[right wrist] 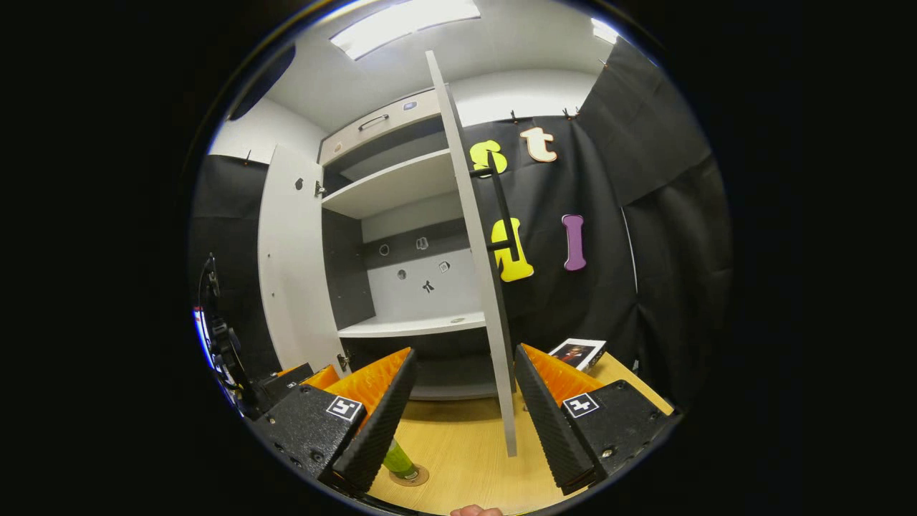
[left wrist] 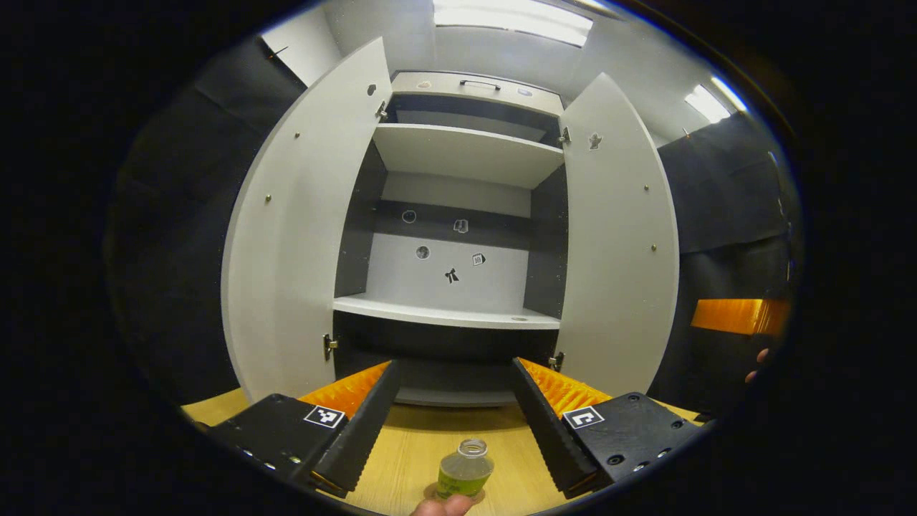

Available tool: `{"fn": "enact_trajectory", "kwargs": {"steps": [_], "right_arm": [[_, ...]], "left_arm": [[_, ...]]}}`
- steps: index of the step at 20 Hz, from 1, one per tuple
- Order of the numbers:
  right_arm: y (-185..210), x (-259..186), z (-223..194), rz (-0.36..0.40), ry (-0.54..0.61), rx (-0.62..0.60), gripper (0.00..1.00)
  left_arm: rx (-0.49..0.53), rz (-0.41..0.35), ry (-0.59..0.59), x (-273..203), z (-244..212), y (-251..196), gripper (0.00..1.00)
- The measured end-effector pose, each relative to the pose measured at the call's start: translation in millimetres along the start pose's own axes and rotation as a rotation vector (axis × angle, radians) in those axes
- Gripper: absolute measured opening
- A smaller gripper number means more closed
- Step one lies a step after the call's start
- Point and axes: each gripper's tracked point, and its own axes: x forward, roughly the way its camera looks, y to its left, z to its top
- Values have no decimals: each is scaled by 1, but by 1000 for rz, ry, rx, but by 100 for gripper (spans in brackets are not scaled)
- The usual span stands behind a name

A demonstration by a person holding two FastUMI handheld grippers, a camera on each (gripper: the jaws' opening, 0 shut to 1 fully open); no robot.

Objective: Grasp the bottle in the cabinet with the left hand and place it on the coaster, then close the right door with the right hand and the left door with the left hand.

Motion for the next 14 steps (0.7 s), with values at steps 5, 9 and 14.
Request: {"fn": "enact_trajectory", "kwargs": {"steps": [5, 9, 14], "right_arm": [[-41, 9, 84, -24, -123, 30, 83], [-87, 33, 162, -83, -246, 39, 83], [-114, 71, 200, -129, -262, 8, 82]], "left_arm": [[-29, -8, 34, -11, -8, -7, 95], [7, 14, -12, -15, 6, 1, 94], [47, 19, -40, -17, 14, 3, 95]]}}
